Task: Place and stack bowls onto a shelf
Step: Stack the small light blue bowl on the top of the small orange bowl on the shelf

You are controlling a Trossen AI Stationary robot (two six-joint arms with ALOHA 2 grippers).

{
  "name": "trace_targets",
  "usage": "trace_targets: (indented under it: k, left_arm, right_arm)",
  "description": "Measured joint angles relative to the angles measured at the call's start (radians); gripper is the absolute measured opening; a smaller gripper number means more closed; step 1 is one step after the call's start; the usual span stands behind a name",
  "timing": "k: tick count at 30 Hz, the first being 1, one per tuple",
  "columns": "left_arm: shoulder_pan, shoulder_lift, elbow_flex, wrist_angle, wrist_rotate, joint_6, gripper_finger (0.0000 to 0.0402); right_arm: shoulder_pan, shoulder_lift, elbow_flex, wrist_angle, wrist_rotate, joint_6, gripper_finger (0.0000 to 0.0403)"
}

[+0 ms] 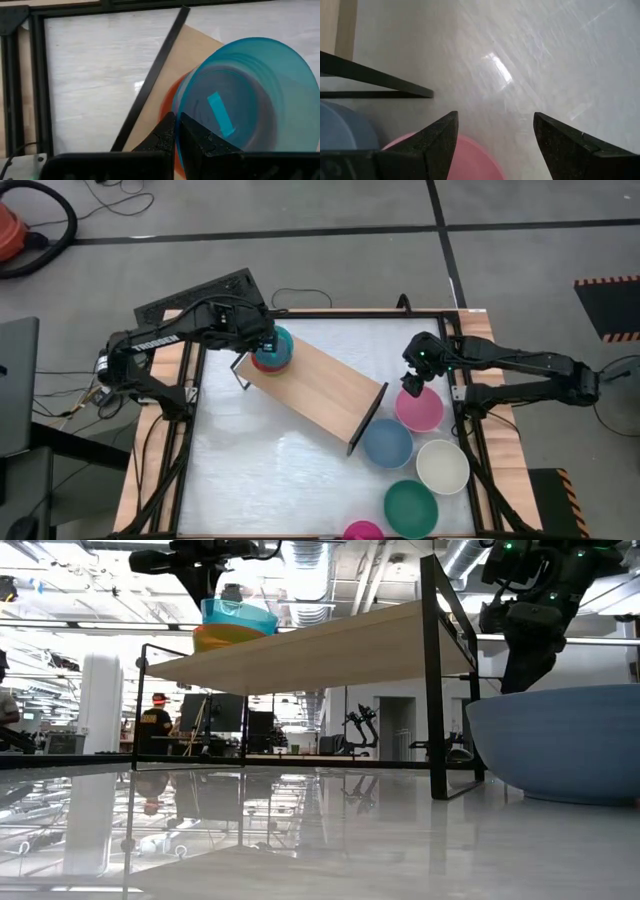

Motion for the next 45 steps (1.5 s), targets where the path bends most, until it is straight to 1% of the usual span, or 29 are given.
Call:
trace_targets:
  k: [5, 8, 10, 13, 16, 19, 21, 23, 26, 29, 32, 37, 40, 45]
  left_arm:
    - [0.0, 0.0, 0.0, -0.001, 0.017, 0.002, 0.0001]
    - [0.0, 0.0, 0.0, -0.001, 0.018, 0.023, 0.0017]
    - [-0.001, 0.0, 0.0, 0.002, 0.007, 0.023, 0.0039]
    - [0.0, 0.0, 0.004, 0.006, 0.006, 0.036, 0.0083]
    - [0.0, 0.0, 0.015, 0.008, 0.035, 0.064, 0.0132]
    - [-0.001, 0.0, 0.029, 0.011, 0.042, 0.073, 0.0174]
    - [0.0, 0.0, 0.035, 0.015, 0.053, 0.064, 0.0194]
    - [0.01, -0.001, 0.035, 0.015, 0.076, 0.071, 0.02]
    - [0.013, -0.008, 0.035, 0.006, 0.094, 0.075, 0.0191]
    - [0.011, -0.041, 0.035, 0.014, 0.091, 0.071, 0.0163]
    - [0.011, -0.082, 0.035, 0.007, 0.07, 0.069, 0.0118]
    - [0.011, -0.157, 0.035, 0.047, 0.056, 0.067, 0.0018]
    - [0.011, -0.16, 0.035, 0.096, 0.061, 0.088, 0.0005]
    - [0.011, -0.114, 0.035, 0.136, 0.138, 0.164, 0.0]
  right_arm:
    - [0.0, 0.0, 0.0, 0.001, -0.015, -0.006, 0.0286]
    - [0.0, 0.0, 0.0, 0.012, -0.051, -0.029, 0.0286]
    - [0.0, 0.0, 0.0, 0.02, -0.057, -0.042, 0.0286]
    - [0.0, 0.0, 0.0, 0.023, -0.057, -0.045, 0.0286]
    - [0.0, 0.0, 0.002, 0.023, -0.057, -0.05, 0.0286]
    - [0.0, 0.001, 0.041, 0.019, -0.056, -0.066, 0.0286]
    - [0.0, 0.0, 0.078, 0.019, -0.056, -0.074, 0.0286]
    - [0.001, 0.0, 0.118, 0.02, -0.056, -0.074, 0.0286]
    - [0.001, 0.0, 0.166, 0.024, -0.054, -0.074, 0.0286]
    - [0.001, 0.0, 0.191, 0.026, -0.053, -0.074, 0.0286]
    - [0.001, 0.0, 0.195, 0.024, -0.053, -0.074, 0.0286]
    - [0.001, 0.0, 0.195, 0.02, -0.052, -0.074, 0.0286]
    - [0.001, 0.0, 0.195, 0.02, -0.048, -0.074, 0.0286]
    - [0.0, 0.0, 0.195, 0.02, -0.046, -0.075, 0.0286]
